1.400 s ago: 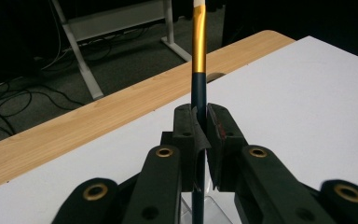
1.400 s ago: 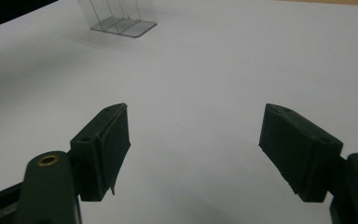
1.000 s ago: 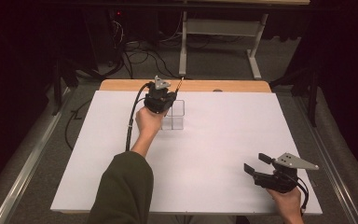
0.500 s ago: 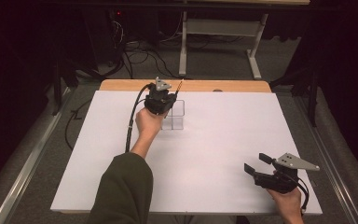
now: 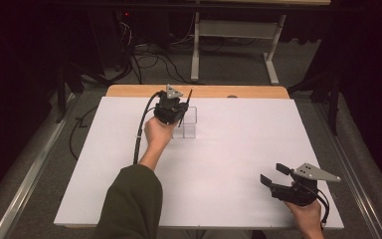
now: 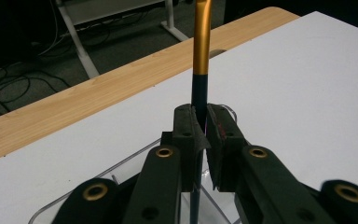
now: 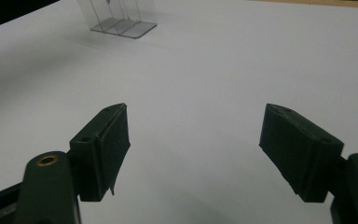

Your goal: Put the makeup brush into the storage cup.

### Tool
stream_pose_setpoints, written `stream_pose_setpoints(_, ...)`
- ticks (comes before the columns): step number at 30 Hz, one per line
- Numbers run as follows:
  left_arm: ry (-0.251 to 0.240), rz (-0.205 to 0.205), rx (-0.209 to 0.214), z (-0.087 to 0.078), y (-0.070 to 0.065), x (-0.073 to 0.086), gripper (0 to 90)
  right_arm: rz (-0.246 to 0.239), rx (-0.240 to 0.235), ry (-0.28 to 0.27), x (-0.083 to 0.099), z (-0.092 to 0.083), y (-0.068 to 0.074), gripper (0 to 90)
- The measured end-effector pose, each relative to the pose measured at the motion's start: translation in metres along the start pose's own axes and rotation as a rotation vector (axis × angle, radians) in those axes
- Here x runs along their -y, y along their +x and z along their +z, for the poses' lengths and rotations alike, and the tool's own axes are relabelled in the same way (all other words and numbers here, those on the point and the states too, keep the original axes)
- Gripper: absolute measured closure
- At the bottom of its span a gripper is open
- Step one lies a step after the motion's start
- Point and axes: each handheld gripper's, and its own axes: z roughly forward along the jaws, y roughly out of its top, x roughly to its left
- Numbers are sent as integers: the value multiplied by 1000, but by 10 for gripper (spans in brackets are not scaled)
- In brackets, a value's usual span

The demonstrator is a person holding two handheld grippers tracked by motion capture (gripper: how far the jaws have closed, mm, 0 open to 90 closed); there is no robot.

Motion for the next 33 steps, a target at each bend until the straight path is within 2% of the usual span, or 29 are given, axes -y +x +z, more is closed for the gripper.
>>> stream_pose_setpoints(7,7,2,9,-1,0,1,824,-3,-1,0,0,0,1,258)
stream_pose_setpoints(11,27,-4,39,-1,0,1,811,-7,0,-2,0,0,0,258)
stream_pose_setpoints(13,26,-7,46,-2,-1,2,735,-8,0,-2,0,0,0,258)
stream_pose_setpoints(18,19,-6,41,-10,-2,0,633,-5,3,1,0,0,1,258)
stream_pose_setpoints(24,-12,-26,42,-23,0,1,555,-11,4,-4,-1,0,1,258)
stream_pose_setpoints(29,-25,-47,62,-31,2,1,481,-12,3,-3,-1,0,1,258)
stream_pose_setpoints(33,-43,-42,73,-38,0,0,446,-9,4,-4,-1,0,1,258)
